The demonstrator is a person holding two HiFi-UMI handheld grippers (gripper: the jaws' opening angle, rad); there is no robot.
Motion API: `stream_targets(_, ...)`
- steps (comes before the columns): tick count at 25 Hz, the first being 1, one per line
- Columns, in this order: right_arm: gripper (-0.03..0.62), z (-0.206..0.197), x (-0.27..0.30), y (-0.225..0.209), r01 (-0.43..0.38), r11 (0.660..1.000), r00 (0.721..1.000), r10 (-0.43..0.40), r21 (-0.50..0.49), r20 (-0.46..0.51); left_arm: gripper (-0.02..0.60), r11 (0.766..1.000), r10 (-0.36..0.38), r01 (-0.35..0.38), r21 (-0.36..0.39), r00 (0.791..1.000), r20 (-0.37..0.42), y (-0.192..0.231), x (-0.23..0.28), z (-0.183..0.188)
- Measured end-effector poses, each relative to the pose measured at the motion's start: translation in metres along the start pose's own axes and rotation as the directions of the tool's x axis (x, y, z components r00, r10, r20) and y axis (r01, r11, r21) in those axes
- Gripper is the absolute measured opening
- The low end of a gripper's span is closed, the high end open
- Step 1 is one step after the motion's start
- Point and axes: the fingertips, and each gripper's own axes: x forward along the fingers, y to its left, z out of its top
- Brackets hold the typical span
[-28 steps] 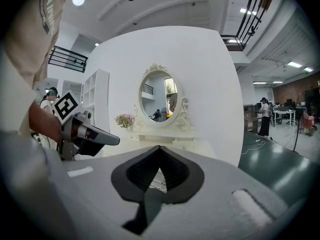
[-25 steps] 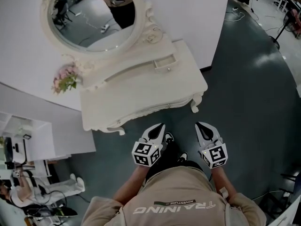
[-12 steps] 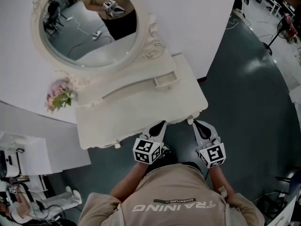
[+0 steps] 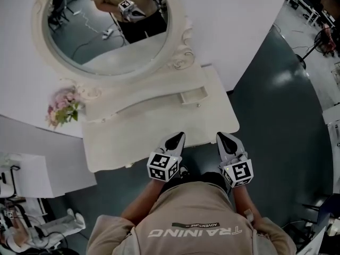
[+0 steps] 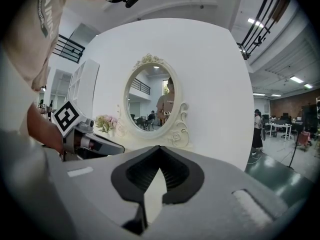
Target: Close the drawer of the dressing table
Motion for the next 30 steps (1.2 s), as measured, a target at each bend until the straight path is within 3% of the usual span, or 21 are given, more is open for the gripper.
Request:
stream_targets(9, 0.002, -0.002, 0.018, -0.005, -0.033, 0.999, 0.999, 0.033, -0.001, -0.037, 0.018, 0.998, 0.035, -0.036, -0.048, 0.999, -0.008, 0.018, 0.009, -0.003)
stream_targets(30, 0.002, 0.016, 0.152, -0.106, -0.25, 0.968, 0.968, 0.25, -0.013, 0.013, 0.018, 0.97, 0.239, -0.239, -0.043, 0.971, -0.005, 0.073, 0.107, 0.062)
